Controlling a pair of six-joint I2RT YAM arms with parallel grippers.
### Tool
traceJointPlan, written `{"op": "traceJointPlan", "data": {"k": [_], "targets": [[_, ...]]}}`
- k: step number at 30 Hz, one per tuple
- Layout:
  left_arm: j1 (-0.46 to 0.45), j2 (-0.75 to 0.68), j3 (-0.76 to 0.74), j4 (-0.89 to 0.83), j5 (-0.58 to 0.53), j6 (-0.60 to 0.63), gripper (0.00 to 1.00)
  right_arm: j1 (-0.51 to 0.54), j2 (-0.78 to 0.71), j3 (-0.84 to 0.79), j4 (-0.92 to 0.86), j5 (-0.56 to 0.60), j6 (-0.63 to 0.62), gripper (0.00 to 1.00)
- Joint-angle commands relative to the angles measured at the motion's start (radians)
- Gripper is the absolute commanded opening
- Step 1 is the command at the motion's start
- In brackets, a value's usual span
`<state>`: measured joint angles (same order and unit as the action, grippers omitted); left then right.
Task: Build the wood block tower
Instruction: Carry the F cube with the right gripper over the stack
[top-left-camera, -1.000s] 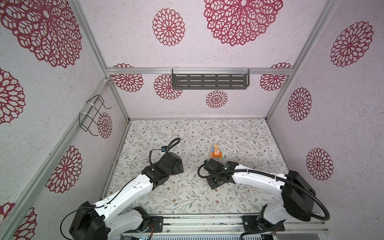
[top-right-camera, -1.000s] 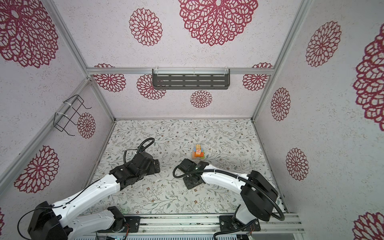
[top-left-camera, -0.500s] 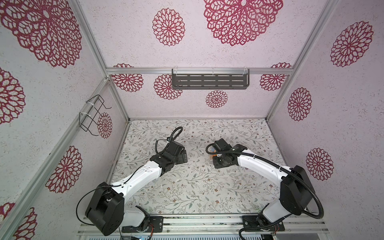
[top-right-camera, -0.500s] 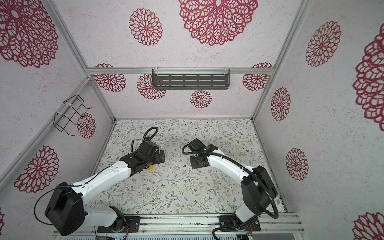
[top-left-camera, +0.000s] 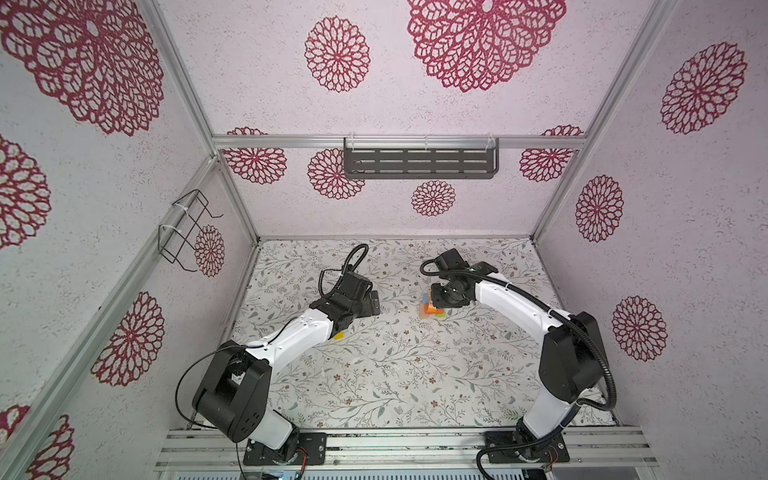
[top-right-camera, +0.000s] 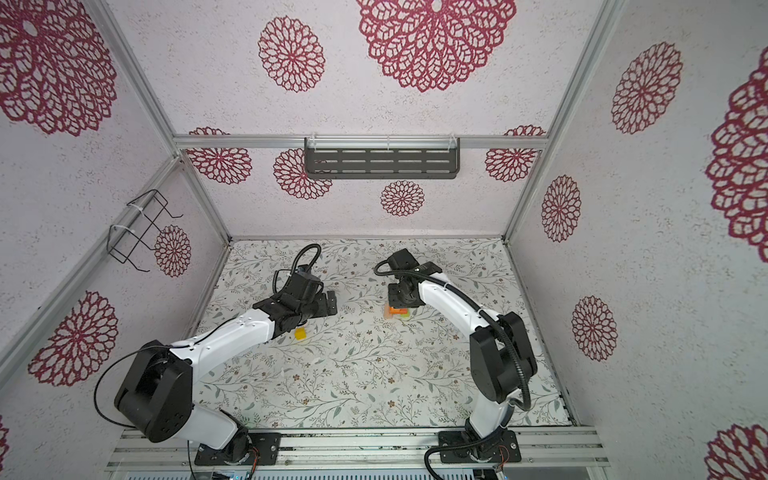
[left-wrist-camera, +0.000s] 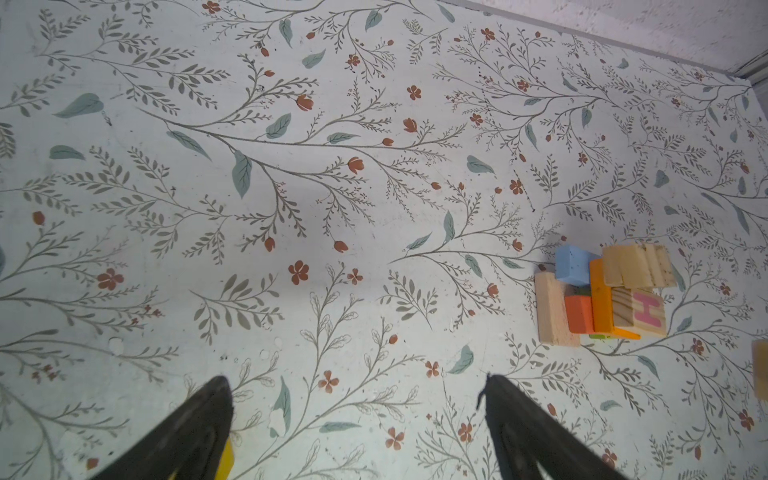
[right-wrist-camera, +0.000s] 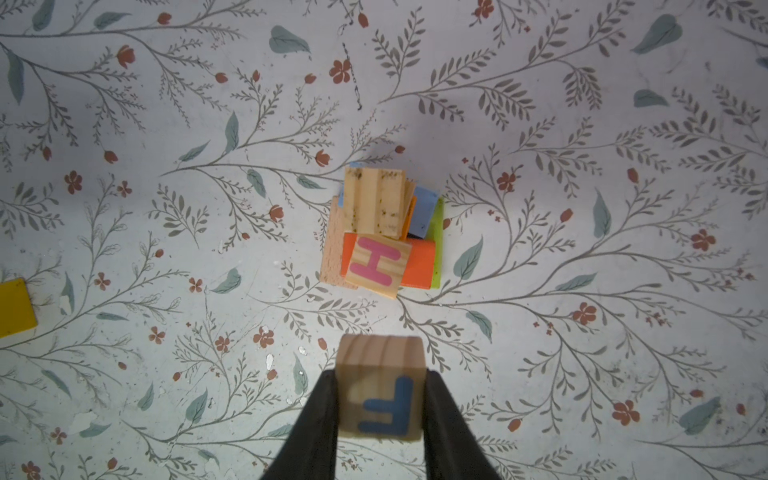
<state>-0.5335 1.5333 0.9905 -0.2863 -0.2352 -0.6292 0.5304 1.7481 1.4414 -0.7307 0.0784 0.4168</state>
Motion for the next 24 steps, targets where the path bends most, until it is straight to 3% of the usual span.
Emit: {"op": "traceJointPlan", "data": {"k": [1,24], "targets": [[0.019,0.017,0.006,0.057,0.015,0.014,0.97,-0.015,0.026,0.06,-0.041,-0.016,-0.016,0.34],[0.08,0.045,-0.041,0.124,0.095,0.014,0.97,-0.018,0.159,0.16,-0.075,-0.014,-0.019,0.35]]}}
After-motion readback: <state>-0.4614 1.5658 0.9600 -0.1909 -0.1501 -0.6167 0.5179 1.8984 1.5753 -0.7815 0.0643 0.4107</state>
